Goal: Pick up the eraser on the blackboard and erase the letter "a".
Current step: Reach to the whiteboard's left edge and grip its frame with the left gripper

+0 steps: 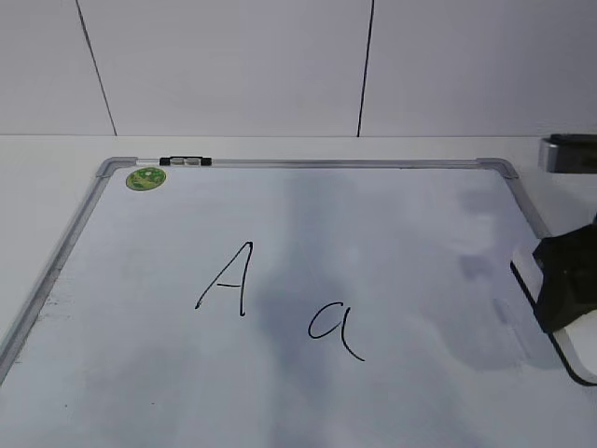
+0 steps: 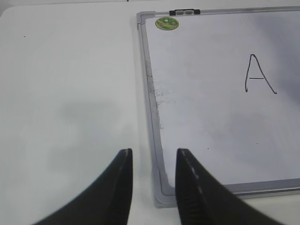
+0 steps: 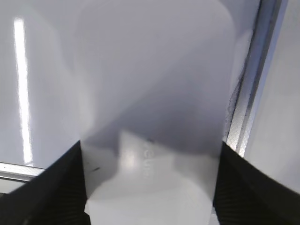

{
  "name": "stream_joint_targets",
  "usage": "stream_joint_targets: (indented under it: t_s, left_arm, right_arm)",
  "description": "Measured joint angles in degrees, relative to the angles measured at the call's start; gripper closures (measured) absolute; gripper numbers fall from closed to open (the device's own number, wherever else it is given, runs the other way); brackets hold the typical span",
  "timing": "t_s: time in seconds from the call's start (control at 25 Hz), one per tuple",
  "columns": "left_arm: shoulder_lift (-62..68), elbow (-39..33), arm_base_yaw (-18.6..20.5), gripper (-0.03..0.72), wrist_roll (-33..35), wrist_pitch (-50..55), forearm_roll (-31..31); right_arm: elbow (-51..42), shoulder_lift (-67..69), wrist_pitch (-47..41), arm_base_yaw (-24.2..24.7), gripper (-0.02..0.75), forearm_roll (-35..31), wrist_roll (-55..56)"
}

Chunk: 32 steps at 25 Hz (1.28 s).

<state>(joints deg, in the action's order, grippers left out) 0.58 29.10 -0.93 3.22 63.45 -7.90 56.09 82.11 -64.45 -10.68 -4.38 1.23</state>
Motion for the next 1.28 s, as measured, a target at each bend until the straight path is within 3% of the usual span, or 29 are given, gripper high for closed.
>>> stream_joint_targets:
  t_s: [0.2,0.6,1.0,1.28]
  left_arm:
    - [1.38,0.0,0.0,0.452,0.0,0.0,-0.46]
    - [16.05,0.51,0.0,0.453,0.0,-2.21,-1.24]
    - [31.1,4.7,0.0,0.453,0.0,-10.15,-3.89]
    - [45.8,11.72,0.0,0.453,0.0,-11.0,-4.46]
  right_arm:
    - [4.33,0.0,-2.49,-0.74,0.177,0.93,0.47]
    - [5.04,0.0,-4.68,-5.75,0.178,1.47,0.59]
    - [5.04,0.0,-4.91,-7.43,0.178,0.71,0.68]
    - [5.04,0.0,-5.13,-7.43,0.178,0.09,0.68]
